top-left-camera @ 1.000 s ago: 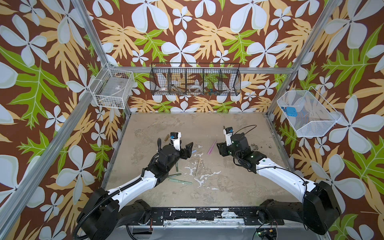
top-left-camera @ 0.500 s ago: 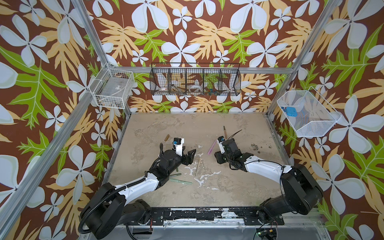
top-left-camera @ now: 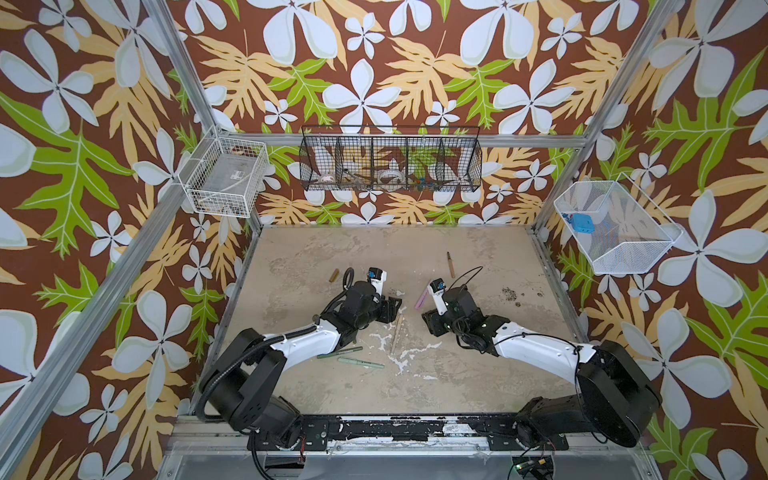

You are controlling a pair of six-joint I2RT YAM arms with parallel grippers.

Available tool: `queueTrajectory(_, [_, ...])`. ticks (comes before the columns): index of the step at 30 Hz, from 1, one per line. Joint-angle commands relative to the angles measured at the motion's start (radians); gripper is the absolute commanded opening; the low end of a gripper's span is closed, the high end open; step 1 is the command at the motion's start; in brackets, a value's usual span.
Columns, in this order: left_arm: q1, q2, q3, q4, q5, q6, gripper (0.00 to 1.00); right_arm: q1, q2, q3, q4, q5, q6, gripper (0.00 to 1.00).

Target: Open the pen caps

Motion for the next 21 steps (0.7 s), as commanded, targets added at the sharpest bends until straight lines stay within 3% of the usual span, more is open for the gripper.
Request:
queueTrajectory(1, [-0.027,0.071,0.061,-0.168,-0.028,0.041,0.6,-0.005,-0.001,0.001,-0.005,0.042,0.014,0.59])
queueTrajectory(13, [-0.051,0.146,0.105,-0.212,-0.036,0.062,0.4,-0.031,-0.012,-0.01,-0.001,0.038,0.014,0.58])
queueTrajectory(21, [-0.091,0.218,0.167,-0.275,-0.092,0.084,0.38,-0.042,-0.011,-0.011,-0.001,0.014,0.013,0.57])
